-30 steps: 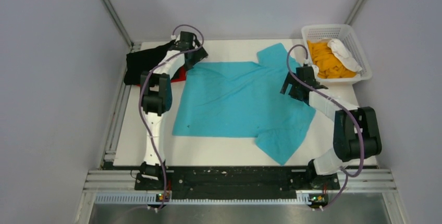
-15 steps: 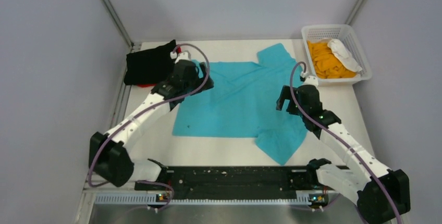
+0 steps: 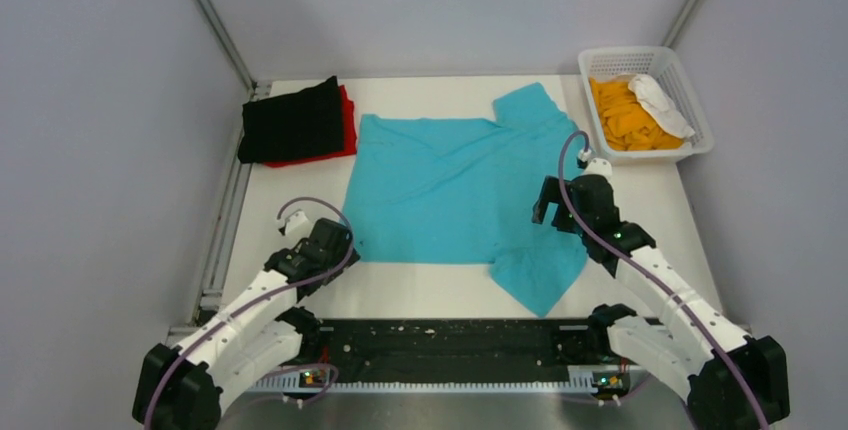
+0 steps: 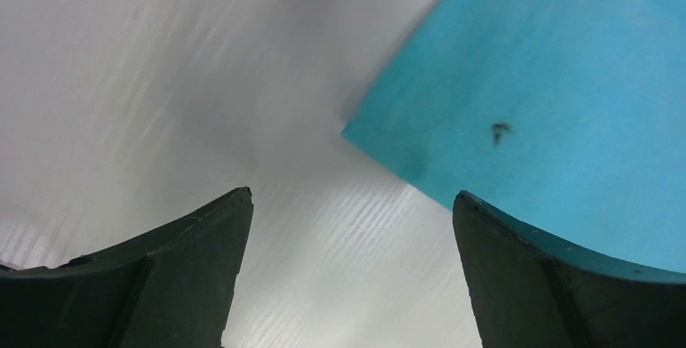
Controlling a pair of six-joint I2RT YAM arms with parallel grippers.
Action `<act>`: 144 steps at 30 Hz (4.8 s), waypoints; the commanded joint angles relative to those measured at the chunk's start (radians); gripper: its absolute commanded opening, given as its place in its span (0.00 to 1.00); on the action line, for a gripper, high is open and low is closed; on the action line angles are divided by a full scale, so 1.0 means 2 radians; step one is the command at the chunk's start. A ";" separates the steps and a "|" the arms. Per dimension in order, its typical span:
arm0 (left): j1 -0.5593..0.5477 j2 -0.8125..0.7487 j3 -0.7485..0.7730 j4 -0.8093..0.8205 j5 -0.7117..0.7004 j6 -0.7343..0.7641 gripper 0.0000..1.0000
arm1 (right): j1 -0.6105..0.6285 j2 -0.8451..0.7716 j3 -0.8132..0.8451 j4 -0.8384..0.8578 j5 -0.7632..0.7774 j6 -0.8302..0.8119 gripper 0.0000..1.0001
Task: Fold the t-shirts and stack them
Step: Grab the side of the flattened tshirt closest away from the robot with both arms, then fold the flattened tshirt in 1/3 of the way
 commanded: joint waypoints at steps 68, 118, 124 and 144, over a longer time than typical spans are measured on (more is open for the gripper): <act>0.025 0.012 -0.018 0.083 0.045 -0.020 0.00 | 0.294 0.045 0.032 -0.364 -0.011 0.267 0.00; 0.092 0.175 0.149 0.157 0.020 -0.012 0.00 | 0.092 0.072 0.167 -0.116 0.155 0.108 0.00; 0.115 0.214 0.165 0.191 0.050 0.005 0.00 | 0.044 0.106 0.178 -0.072 0.113 0.077 0.00; 0.164 0.369 0.287 0.162 0.089 0.063 0.74 | -0.062 0.431 0.336 0.050 -0.019 -0.061 0.38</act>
